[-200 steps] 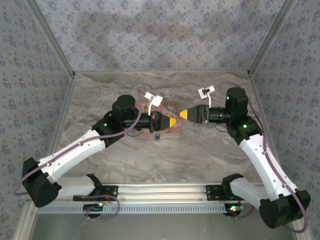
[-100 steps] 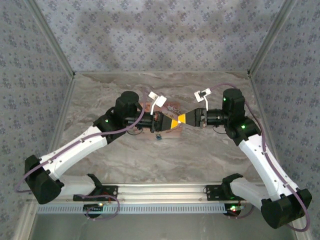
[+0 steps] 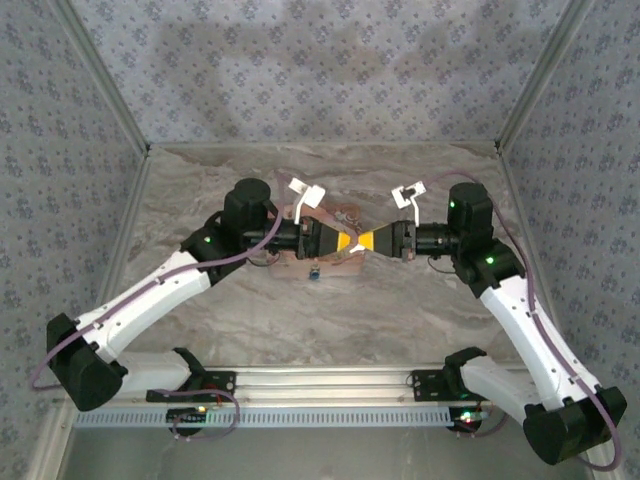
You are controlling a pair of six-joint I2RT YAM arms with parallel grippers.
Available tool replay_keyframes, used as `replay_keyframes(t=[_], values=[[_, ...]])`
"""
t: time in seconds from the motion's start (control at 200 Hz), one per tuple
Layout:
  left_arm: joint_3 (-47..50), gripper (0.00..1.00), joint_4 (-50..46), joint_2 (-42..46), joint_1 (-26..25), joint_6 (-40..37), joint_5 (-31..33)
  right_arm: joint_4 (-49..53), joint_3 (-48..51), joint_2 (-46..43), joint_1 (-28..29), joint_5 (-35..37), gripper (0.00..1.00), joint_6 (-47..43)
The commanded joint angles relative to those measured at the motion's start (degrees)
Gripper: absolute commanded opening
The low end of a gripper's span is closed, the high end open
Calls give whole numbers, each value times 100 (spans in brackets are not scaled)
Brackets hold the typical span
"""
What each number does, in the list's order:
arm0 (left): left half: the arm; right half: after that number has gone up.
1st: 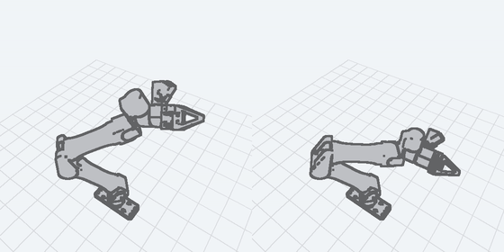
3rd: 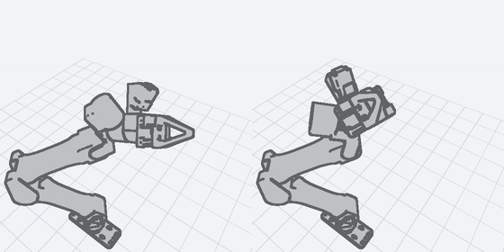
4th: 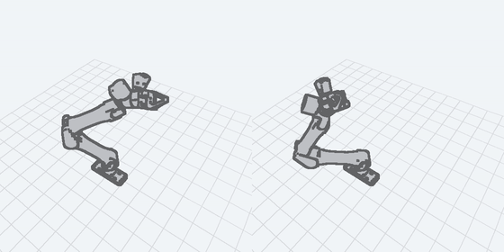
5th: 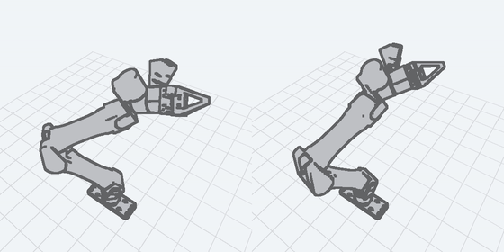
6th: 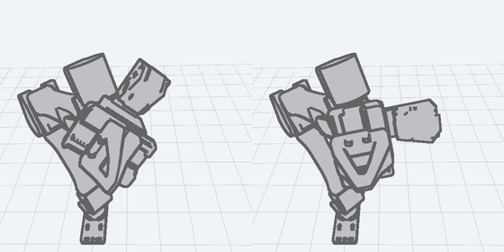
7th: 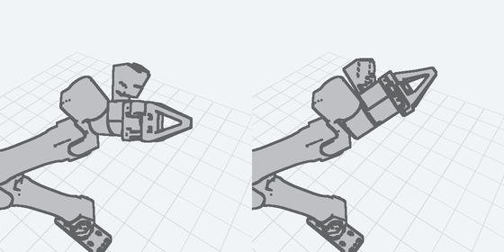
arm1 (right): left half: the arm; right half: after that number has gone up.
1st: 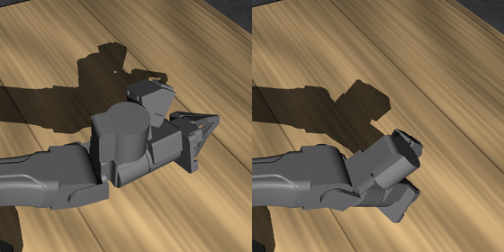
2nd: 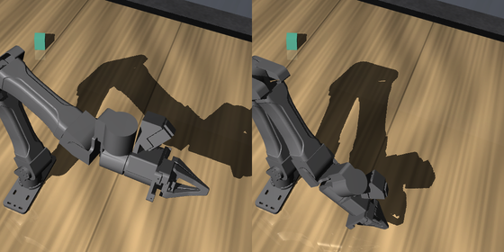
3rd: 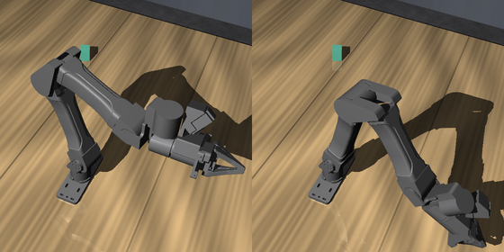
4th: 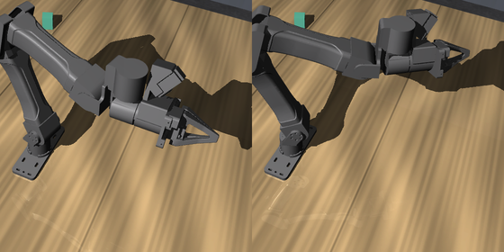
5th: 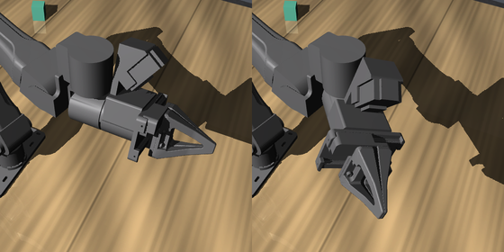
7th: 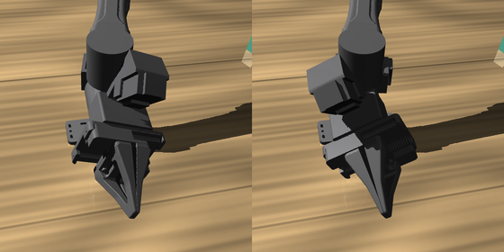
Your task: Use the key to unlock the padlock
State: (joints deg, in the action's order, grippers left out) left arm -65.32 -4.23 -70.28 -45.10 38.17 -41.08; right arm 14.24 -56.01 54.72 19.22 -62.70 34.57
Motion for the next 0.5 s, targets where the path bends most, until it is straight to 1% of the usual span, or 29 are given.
replay_keyframes(t=[0.0,0.25,0.35,0.495], values=[[12,22,238,238,16,47,13,-343,61,-100,-59,110,0,294],[124,31,503,223,-12,194,-111,-738,165,-186,-85,323,0,619],[134,37,593,150,-58,223,-111,-986,246,-245,-87,409,0,803],[160,37,803,35,-136,308,-154,-1345,385,-329,-72,532,0,1042]])
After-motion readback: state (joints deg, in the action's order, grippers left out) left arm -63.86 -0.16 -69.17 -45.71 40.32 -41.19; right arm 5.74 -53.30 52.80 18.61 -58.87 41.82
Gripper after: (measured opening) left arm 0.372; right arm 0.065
